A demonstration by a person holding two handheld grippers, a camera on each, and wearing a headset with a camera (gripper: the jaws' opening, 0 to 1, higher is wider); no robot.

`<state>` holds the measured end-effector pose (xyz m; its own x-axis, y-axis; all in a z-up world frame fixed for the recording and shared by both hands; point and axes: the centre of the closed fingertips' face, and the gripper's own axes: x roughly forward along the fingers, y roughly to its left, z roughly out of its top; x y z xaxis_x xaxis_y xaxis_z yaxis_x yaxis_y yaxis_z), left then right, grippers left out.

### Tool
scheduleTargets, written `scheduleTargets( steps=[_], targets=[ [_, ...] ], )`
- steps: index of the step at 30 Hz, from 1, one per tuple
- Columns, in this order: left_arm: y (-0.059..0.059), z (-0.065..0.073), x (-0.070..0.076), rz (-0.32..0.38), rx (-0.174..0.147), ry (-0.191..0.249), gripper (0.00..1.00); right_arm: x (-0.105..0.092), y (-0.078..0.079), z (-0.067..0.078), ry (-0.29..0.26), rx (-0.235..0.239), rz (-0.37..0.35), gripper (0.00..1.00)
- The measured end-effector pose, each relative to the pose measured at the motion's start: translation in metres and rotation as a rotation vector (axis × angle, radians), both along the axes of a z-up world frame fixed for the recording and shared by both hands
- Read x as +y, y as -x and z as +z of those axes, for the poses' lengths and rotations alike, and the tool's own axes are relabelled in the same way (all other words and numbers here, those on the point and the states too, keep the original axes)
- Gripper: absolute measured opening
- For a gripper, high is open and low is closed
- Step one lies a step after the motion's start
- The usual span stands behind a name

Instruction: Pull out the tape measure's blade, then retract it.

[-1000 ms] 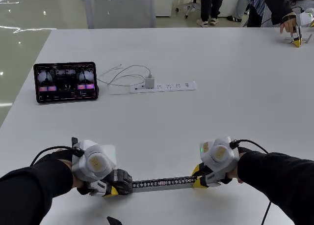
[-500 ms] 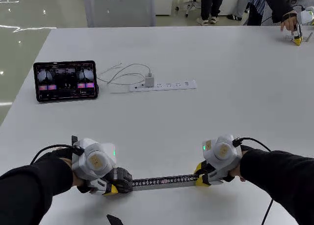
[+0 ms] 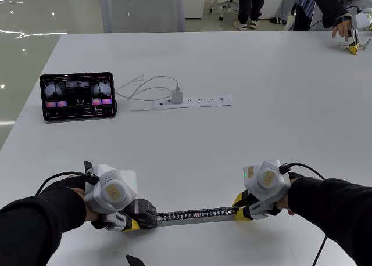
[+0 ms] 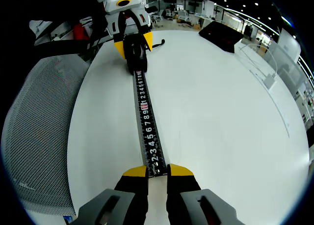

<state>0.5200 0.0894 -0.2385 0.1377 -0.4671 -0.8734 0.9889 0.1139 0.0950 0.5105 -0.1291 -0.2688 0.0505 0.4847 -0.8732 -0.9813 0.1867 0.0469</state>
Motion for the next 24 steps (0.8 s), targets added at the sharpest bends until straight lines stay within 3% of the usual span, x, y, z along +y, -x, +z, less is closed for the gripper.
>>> scheduleTargets(
  steps=[24],
  targets=[
    [0.0005, -0.0001, -0.0006, 0.001, 0.000, -0.004, 0.30, -0.0100, -0.0005, 0.0004, 0.003, 0.004, -0.013, 0.09]
  ],
)
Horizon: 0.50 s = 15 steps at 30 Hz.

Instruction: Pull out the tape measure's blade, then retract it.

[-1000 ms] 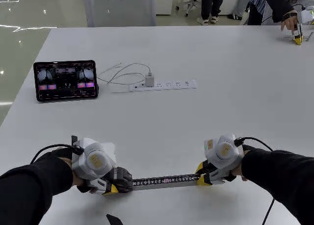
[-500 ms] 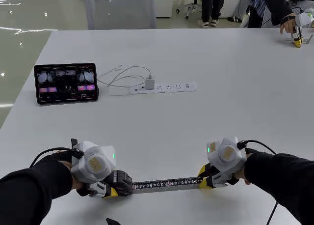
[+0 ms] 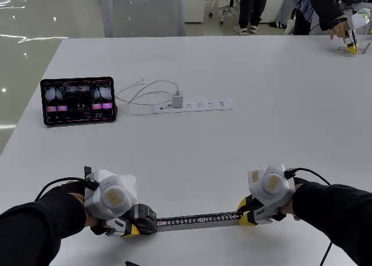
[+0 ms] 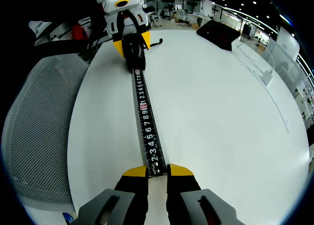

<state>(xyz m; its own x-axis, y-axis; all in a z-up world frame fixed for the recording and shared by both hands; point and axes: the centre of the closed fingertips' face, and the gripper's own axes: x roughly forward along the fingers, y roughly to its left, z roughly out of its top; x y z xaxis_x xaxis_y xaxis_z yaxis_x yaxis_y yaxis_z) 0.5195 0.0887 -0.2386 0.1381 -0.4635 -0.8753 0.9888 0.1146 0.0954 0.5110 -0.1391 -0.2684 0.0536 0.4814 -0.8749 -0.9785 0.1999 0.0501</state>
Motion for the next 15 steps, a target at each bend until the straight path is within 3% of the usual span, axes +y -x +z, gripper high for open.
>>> scheduleTargets(
  steps=[15],
  targets=[
    [-0.0007, -0.0002, -0.0005, 0.003, 0.000, 0.001, 0.30, -0.0090, 0.0002, 0.0003, 0.007, 0.000, -0.008, 0.09]
  ],
)
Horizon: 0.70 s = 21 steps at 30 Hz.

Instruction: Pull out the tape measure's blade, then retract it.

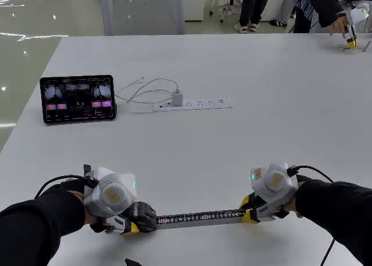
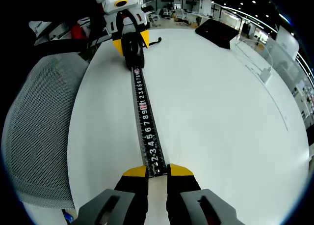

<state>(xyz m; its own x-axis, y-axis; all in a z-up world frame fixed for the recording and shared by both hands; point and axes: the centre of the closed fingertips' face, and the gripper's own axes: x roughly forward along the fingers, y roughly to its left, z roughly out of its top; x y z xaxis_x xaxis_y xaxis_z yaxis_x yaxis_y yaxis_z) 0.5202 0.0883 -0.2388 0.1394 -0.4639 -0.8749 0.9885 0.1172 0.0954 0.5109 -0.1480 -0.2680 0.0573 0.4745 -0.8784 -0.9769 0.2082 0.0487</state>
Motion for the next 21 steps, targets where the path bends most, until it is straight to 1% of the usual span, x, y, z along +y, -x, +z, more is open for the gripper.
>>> scheduleTargets(
  steps=[21],
  targets=[
    [0.000, 0.001, 0.000, 0.002, 0.000, 0.003, 0.30, -0.012, 0.000, 0.000, 0.018, -0.006, -0.006, 0.09]
  ],
)
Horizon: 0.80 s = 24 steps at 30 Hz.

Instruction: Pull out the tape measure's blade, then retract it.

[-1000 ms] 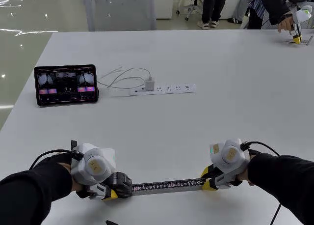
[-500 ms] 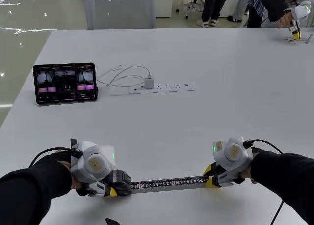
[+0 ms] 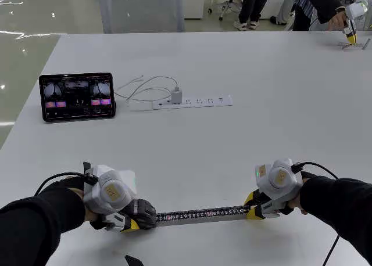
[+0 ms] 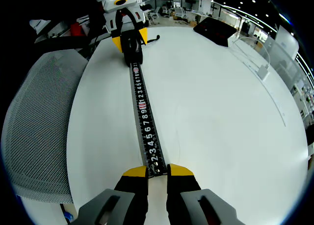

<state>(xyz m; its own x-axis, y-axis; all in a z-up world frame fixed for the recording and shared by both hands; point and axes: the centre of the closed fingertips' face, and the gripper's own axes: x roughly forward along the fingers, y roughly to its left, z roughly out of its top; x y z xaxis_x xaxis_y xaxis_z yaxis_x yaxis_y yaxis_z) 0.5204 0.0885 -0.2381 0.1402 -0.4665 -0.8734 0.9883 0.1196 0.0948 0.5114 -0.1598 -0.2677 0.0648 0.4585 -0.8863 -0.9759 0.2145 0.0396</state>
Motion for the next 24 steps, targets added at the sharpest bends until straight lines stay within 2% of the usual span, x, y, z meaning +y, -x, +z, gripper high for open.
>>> scheduleTargets(
  steps=[6, 11, 14, 16, 24],
  targets=[
    [-0.0002, 0.0000, 0.0002, 0.004, 0.001, 0.004, 0.31, 0.0006, 0.0002, -0.0002, 0.004, 0.000, 0.005, 0.10],
    [-0.0007, -0.0004, -0.0004, 0.001, 0.005, 0.009, 0.31, 0.0011, 0.0009, -0.0007, 0.031, -0.003, 0.037, 0.10],
    [-0.0022, 0.0009, -0.0041, 0.032, 0.035, 0.072, 0.31, 0.0012, 0.0007, -0.0011, 0.042, -0.009, 0.046, 0.11],
    [-0.0014, 0.0017, -0.0021, -0.001, 0.029, 0.062, 0.32, 0.0015, 0.0012, -0.0008, 0.049, -0.015, 0.056, 0.11],
    [-0.0004, 0.0012, -0.0037, -0.008, 0.023, 0.065, 0.32, 0.0018, 0.0013, -0.0007, 0.064, -0.013, 0.057, 0.11]
  ],
)
